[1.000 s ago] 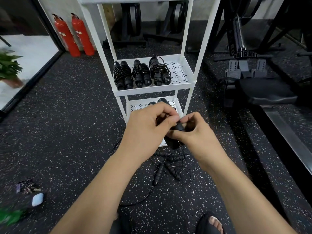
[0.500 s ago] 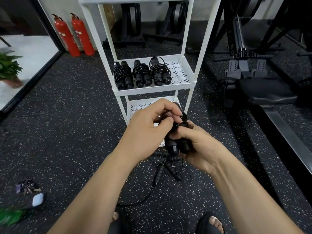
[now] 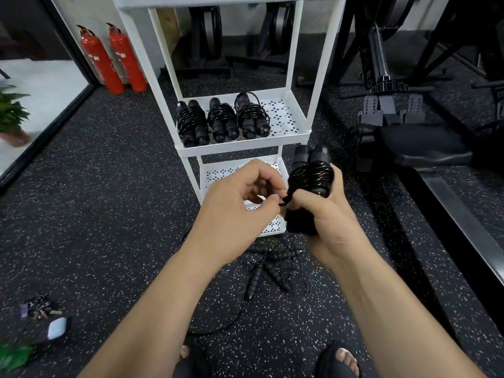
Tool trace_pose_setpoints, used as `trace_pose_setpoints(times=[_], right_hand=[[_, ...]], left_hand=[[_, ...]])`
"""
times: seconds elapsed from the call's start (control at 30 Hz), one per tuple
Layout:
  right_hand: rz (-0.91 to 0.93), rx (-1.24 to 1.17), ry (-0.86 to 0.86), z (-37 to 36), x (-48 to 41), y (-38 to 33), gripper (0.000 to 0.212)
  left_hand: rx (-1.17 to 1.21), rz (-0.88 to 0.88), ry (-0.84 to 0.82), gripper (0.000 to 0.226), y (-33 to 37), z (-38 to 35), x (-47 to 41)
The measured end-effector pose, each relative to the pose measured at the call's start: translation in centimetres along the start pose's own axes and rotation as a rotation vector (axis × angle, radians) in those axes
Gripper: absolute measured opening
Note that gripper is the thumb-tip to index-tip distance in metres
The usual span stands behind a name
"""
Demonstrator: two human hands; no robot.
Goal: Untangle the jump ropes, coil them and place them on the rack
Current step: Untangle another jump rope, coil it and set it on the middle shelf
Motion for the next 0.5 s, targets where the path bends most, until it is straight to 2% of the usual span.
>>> trace_pose_setpoints(times=[0.07,0.2,0.33,0.43,0.5], right_hand=[[0.008,-0.071,0.033,0.3,0.0,-0.3,0.075],[0.015,-0.006,0.036,0.3,0.1,-0.6,0.077],[-0.069,-0.042,0.069,0.4,0.2,0.2,0.049],[-0.078,-0.017,0.078,0.5,0.3,0.4,0.050],[-0.093,-0.005,0.055,0.3,0.4,0.3,0.043]], left_hand=[[0.005,0.016,0.000,0.029,-0.2,0.0,0.0],[-0.035,0.037,0.002,0.034,-0.6,-0.4,0.1],[-0.079,0.077,0.025,0.047,-0.7,-0.4,0.2],[-0.125,0.087,0.042,0.061,-0.4,-0.3,0.3],[-0.149,0.086,0.058,0.069,-0.1,0.0,0.3]])
Point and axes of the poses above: each hand's wrist, its own x-axis away from the middle knuckle, its own z-axis out of the back of the hand, y = z × x, the point moved 9 cm from there along -x, towards the middle knuckle, and after that the axes turned 15 degrees about x, right-handed, at the moved point
